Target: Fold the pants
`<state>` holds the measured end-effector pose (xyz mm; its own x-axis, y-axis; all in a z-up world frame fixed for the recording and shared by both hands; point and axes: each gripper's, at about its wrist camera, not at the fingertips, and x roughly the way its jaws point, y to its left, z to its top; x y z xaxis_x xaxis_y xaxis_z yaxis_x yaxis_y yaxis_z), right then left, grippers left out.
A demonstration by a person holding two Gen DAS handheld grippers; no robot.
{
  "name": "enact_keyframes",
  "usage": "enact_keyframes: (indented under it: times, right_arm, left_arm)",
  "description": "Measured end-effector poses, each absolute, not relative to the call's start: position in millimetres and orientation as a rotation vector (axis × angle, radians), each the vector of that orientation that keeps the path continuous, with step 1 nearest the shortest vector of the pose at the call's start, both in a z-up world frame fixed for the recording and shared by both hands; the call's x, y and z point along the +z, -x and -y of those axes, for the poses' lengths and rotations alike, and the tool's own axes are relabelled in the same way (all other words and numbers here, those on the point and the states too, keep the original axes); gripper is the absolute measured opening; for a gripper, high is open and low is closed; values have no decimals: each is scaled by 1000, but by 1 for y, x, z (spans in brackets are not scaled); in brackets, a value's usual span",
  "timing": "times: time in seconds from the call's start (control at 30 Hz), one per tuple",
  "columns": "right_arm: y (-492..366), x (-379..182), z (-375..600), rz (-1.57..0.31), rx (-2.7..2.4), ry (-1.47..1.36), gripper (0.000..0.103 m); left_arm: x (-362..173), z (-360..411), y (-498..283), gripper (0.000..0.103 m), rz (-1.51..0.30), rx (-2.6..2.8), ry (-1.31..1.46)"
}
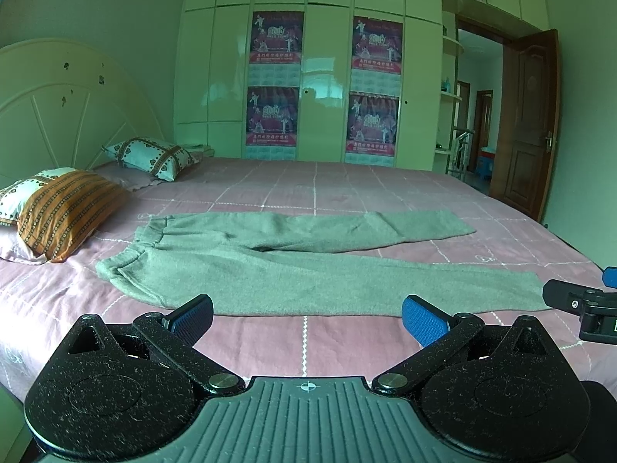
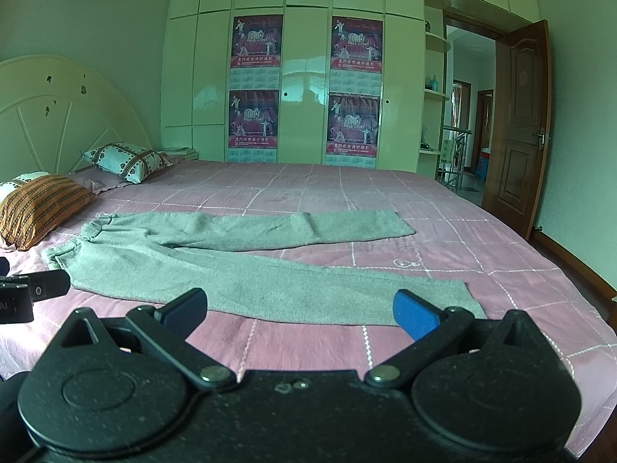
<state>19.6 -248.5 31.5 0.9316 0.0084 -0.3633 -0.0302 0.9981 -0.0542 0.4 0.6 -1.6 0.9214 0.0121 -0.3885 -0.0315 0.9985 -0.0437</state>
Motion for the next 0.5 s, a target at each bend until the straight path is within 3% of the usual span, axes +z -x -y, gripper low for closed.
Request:
enact_keyframes:
  times: [0.5]
  right_arm:
    - [-54, 37, 261, -376, 98, 33, 97]
  left_arm:
    - [-3, -65, -59, 103, -478, 132, 78]
